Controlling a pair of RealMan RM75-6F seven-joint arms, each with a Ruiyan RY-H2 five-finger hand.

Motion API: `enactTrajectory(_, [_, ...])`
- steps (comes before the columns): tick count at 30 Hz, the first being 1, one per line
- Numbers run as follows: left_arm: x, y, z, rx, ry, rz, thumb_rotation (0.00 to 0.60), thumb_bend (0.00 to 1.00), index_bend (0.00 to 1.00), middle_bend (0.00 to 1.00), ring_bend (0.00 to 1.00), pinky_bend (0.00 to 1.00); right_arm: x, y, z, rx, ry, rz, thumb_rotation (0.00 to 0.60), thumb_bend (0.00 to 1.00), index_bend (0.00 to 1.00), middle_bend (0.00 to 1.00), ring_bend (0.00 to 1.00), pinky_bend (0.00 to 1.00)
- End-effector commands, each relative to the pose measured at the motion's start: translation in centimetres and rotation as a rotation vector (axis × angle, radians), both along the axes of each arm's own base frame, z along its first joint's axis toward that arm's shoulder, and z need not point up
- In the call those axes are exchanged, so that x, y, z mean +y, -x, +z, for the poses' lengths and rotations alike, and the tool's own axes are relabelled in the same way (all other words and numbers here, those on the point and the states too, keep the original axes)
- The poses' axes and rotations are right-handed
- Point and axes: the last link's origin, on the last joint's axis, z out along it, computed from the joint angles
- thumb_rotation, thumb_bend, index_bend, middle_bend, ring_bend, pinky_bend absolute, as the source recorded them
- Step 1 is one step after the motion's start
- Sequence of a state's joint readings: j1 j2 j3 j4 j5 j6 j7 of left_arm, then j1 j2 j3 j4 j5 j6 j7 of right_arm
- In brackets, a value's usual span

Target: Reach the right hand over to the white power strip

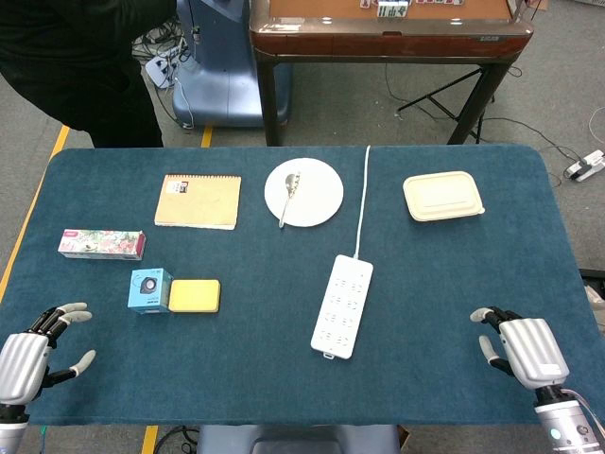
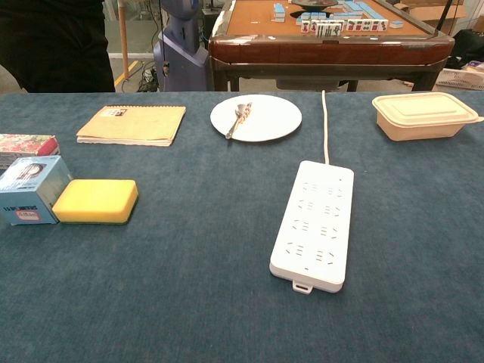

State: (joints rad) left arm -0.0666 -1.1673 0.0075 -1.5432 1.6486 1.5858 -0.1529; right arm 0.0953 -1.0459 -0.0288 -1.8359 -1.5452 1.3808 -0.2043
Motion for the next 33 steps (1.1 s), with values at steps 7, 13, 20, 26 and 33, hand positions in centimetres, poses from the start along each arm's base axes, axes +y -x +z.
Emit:
enactTrajectory(7, [-0.1, -0.1, -0.1, -0.004, 0.005, 0.000, 0.600, 0.23, 0.41, 0.28, 0.26, 0.58, -0.4, -0.2, -0.2, -0.004, 0.000, 0.021, 0.600, 0.41, 0.38, 0.43, 0.49, 0.69])
enactTrajectory(13, [-0.1, 0.2, 0.4, -0.016, -0.009, 0.007, 0.600, 0.23, 0.40, 0.28, 0.26, 0.58, -2.7, -1.4, -2.2, 0.033, -0.049, 0.075, 0.600, 0.41, 0.38, 0.44, 0.51, 0.71])
enactTrajectory(20, [-0.1, 0.6, 0.7, 0.002, -0.037, 0.017, 0.600, 0.23, 0.40, 0.28, 0.26, 0.59, -7.3, -4.1, -5.4, 0.125, -0.100, 0.140, 0.600, 0.45, 0.38, 0.66, 0.78, 0.85])
enactTrajectory(26, [0.1, 1.0, 0.8, -0.007, -0.033, 0.033, 0.600, 0.23, 0.40, 0.28, 0.26, 0.59, -10.2, -6.4, -8.1, 0.158, -0.101, 0.179, 0.600, 0.70, 0.38, 0.83, 0.98, 0.99])
enactTrajectory(33, [0.3, 1.3, 0.6, -0.002, -0.024, 0.040, 0.600, 0.23, 0.40, 0.28, 0.26, 0.59, -12.3, -8.5, -10.7, 0.183, -0.119, 0.179, 0.600, 0.98, 0.38, 0.99, 1.00, 1.00])
